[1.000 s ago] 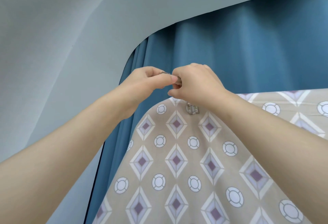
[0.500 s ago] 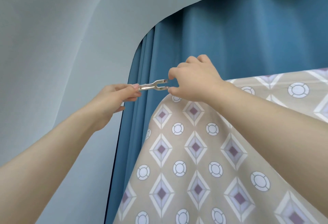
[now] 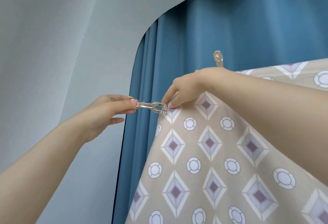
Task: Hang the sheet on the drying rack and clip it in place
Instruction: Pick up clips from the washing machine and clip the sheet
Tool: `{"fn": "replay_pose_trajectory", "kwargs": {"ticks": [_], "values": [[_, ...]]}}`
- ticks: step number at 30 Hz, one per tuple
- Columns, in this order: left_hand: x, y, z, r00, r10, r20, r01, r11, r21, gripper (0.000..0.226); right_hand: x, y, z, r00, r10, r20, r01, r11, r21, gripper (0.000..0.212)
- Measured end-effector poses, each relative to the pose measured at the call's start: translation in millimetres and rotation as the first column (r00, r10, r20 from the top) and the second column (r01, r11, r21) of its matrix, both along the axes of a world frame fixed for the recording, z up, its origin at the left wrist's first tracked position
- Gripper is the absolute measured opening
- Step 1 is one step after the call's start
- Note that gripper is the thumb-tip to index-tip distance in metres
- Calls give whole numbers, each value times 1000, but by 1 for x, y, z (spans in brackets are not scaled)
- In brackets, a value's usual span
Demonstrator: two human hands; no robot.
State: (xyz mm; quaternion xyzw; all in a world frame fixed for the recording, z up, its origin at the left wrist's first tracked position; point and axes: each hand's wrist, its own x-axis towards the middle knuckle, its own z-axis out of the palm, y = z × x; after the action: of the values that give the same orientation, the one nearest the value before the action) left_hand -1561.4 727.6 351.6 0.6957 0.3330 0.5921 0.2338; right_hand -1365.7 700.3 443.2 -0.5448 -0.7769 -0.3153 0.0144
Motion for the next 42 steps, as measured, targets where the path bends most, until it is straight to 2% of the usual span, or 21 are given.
{"fn": "replay_pose_trajectory", "kwargs": {"ticks": [2,5,7,10,11,14,18,21,24,33,42], "values": [[-4,2,-5,999,4,-38,-4,1000,-4,35,-2,4,2,1000,-3,11,3,1000,9,29],[-9,6,-12,994,35,-106,-34,999,8,24,-3,10,3,999,-39,34,37,998,52,27],[-13,8,-16,990,40,-136,-40,999,-1,41,-3,11,2,999,-41,23,40,998,52,26],[-16,5,-18,981,40,-191,-42,999,-5,80,-5,13,-1,999,-41,3,41,998,46,27],[-17,6,-18,976,47,-211,-48,999,1,82,-5,13,-2,999,-38,-3,38,998,46,27],[-17,2,-16,971,98,-218,-97,995,14,45,-7,12,-3,999,-32,-11,33,998,47,27],[-19,-2,-17,966,130,-221,-129,991,20,36,-9,12,-4,1000,-29,-10,30,997,66,27],[-16,0,-18,968,157,-196,-158,987,14,21,-7,14,-4,999,-39,-10,39,996,85,25],[-12,2,-18,971,187,-147,-189,982,4,20,-5,12,-4,999,-39,-16,40,996,86,25],[-5,14,-18,991,133,-25,-135,987,-85,13,-1,10,-5,999,-27,-16,29,995,91,25],[26,29,-19,997,57,-44,-62,991,-118,11,0,15,-4,1000,-4,7,3,993,116,24]]}}
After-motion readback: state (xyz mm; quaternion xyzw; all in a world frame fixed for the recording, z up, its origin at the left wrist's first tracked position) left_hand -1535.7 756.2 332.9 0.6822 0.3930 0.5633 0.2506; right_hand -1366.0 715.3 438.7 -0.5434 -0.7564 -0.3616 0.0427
